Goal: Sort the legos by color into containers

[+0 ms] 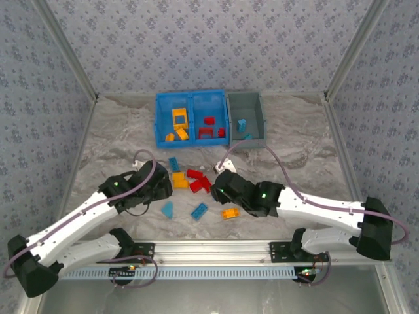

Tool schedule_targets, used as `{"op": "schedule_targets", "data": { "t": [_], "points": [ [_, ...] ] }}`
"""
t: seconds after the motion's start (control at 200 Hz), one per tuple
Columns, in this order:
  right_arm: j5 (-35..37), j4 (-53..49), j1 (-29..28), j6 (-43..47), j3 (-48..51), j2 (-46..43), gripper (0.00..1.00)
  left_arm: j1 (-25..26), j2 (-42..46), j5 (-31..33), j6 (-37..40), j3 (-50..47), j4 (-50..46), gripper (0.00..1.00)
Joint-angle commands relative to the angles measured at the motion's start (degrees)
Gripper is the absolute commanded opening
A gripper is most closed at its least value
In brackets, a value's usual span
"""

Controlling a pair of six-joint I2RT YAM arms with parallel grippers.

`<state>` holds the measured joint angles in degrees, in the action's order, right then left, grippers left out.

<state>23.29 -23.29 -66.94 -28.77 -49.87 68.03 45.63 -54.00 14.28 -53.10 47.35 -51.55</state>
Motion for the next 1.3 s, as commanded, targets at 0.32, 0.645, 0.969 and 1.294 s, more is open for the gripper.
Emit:
{"op": "schedule_targets", "data": {
  "t": [0.32,0.645,0.969,1.294],
  "points": [
    [14.5,-4.2,-6.0,-8.5,4.1,-9.4,0.54,-1.3,-14.3,-5.5,0.3,4.4,9.5,0.61],
    [13.9,-4.4,-6.0,-10.8,5.6,-11.6,0.57,3.2,-17.6,-3.4,-3.2,6.4,11.4,0.55],
    [11.2,-3.8,-5.0,-11.4,6.4,-11.4,0.59,4.0,-20.2,-1.0,-2.7,7.6,7.3,0.55],
    [14.0,-13.3,-4.6,-16.2,3.6,-14.0,0.59,15.6,-29.2,-5.4,0.6,16.5,12.4,0.56]
  ]
}}
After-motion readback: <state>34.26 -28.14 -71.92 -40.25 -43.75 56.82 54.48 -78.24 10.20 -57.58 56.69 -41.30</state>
